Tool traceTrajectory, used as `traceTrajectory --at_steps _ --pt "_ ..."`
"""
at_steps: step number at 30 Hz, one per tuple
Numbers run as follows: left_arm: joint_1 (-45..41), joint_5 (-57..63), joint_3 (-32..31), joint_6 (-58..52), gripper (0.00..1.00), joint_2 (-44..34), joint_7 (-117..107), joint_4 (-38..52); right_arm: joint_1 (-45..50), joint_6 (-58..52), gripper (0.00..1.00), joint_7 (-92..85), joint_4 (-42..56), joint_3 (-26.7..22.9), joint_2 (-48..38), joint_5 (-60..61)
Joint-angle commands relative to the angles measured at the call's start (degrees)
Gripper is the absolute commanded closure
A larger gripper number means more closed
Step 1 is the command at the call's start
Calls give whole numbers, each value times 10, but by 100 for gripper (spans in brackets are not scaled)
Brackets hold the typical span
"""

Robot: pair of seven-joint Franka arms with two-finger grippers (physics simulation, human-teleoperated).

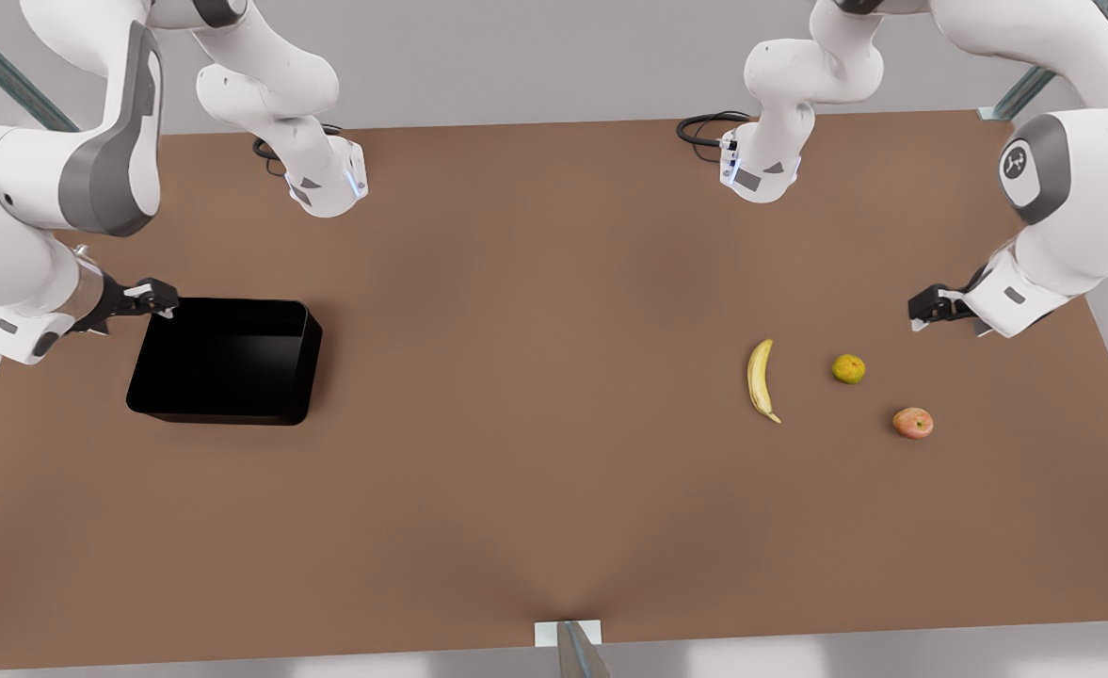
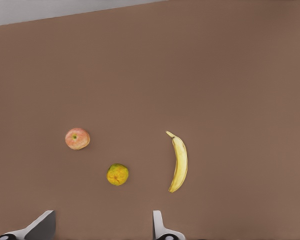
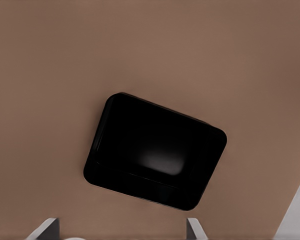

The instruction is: Place the storage box in the middle with the right arm, and place the apple in the storage box with the left arm

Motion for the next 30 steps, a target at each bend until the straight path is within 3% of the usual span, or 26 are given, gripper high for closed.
traceTrajectory --at_steps 1,3,6,7,10,12,15,17,19,24,30 --pt "0 0 -1 0 0 0 0 0 1 0 0 0 0 0 0 0" --pt "0 3 -2 -1 0 0 6 3 1 0 0 0 -1 0 1 0" --pt "10 -21 4 -13 0 44 -123 3 -39 20 0 49 -22 -1 76 -1" --pt "14 -68 7 -11 0 65 -223 4 -72 82 0 43 -74 -5 79 0" --pt "13 -218 67 -37 0 223 -527 130 -88 204 0 42 -211 -37 39 2" --pt "10 -388 154 -25 0 273 -590 136 -86 276 0 40 -276 -70 34 2" --pt "9 -588 212 87 0 265 -632 5 -87 375 0 -1 -361 -109 31 47" --pt "9 -739 229 134 0 258 -641 -68 -88 376 0 -7 -363 -135 47 47" --pt "31 -799 229 122 0 272 -645 -70 -92 388 0 -23 -359 -153 72 48" --pt "75 -838 229 -35 0 327 -599 -69 -93 414 0 -26 -356 -175 120 64" --pt "94 -843 246 -43 0 360 -538 -65 -95 514 0 -85 -392 -178 139 98"
